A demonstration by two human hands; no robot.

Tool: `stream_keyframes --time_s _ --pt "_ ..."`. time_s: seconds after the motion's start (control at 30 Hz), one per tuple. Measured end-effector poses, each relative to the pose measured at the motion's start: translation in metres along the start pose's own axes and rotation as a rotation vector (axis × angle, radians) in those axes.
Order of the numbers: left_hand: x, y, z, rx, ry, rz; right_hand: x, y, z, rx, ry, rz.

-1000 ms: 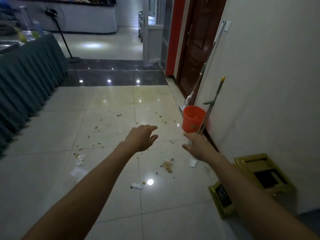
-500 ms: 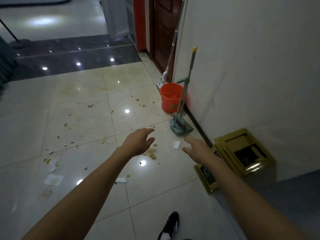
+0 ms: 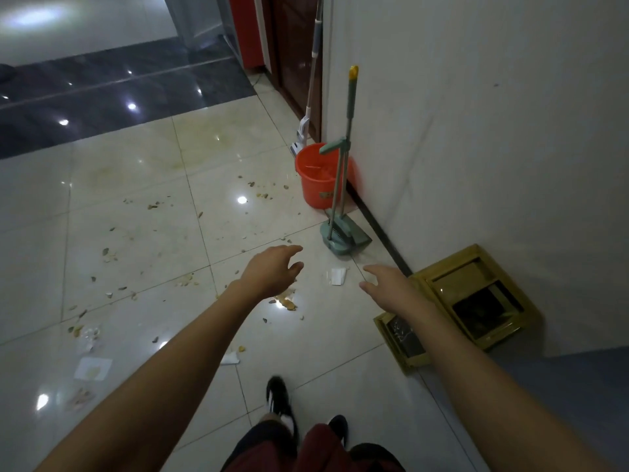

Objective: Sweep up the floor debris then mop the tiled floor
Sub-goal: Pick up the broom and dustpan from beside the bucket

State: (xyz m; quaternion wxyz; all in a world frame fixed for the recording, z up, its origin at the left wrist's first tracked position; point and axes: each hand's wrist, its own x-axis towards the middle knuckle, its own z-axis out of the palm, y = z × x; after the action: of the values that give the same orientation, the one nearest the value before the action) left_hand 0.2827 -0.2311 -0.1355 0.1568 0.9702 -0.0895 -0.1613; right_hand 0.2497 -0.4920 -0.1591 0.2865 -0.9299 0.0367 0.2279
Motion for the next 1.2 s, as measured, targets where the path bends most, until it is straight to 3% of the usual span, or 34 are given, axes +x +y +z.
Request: stream_keyframes --time_s 0.6,1.2 --pt "0.245 -0.073 -0.06 -0.286 -0.058 -0.021 0.208 -0.055 -0.074 0.101 0.0 0.156" --pt "0.504 -0.005 -0.061 -0.318 -0.076 -0.078 0.413 0.025 -0.164 0.192 -0.114 0.178"
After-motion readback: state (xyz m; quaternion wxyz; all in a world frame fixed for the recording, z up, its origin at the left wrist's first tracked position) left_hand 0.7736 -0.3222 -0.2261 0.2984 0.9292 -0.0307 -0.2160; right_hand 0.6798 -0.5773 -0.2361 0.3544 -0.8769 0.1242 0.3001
